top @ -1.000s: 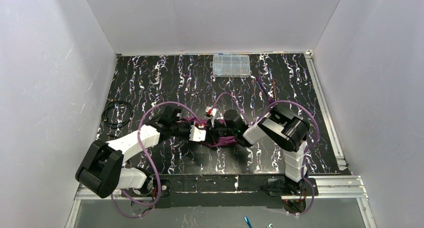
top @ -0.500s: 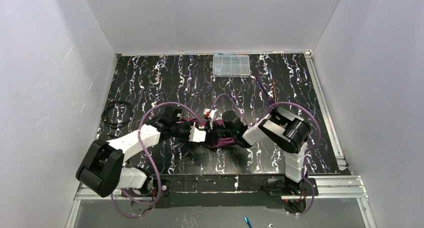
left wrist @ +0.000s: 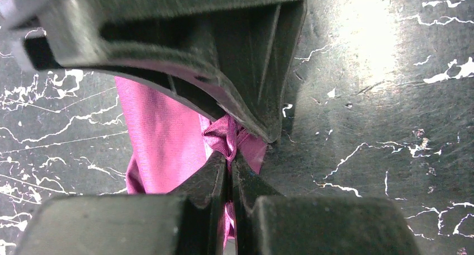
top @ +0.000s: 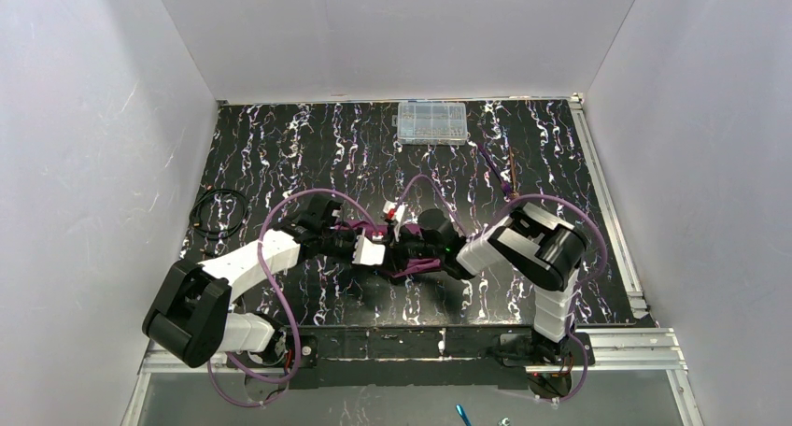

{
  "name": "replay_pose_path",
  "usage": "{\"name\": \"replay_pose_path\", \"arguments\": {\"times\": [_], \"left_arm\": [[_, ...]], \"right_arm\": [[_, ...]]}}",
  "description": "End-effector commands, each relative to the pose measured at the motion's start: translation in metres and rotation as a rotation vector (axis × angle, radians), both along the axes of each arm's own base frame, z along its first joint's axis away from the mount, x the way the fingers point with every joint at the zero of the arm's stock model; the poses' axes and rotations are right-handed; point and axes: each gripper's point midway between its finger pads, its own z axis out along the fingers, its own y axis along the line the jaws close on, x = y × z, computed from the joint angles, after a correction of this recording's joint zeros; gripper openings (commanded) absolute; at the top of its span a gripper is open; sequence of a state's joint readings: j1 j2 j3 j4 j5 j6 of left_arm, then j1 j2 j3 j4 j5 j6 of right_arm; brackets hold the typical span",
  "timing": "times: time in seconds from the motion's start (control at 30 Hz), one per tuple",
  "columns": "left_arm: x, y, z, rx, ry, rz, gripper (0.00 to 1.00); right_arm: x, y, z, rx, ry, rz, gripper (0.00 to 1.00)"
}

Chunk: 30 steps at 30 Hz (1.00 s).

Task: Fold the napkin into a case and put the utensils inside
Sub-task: Grasp the top corner of the smaller rectangle folded napkin from the folded napkin.

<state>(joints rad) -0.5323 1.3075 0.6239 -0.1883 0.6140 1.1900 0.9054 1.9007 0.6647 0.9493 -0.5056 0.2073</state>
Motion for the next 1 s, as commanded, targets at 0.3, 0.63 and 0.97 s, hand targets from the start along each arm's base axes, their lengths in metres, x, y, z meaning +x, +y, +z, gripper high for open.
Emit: {"name": "replay_pose_path", "arguments": {"times": [0.3,0.63,0.97], "left_arm": [[-0.006,-0.003,0.008,-0.018,0.013,-0.016,0.00],[0.003,-0.004,0.012,-0.022,0.013,0.034,0.00],[0.007,-0.006,0.017,-0.029,0.010,0.056,0.06]], "right_arm": [[0.008,0.008,0.037,0.149,-0.106,-0.029,0.36],[0.003,0.010,0.027,0.133,-0.088,-0.007,0.27],[0.008,0.012,0.025,0.109,-0.114,-0.031,0.01]]}}
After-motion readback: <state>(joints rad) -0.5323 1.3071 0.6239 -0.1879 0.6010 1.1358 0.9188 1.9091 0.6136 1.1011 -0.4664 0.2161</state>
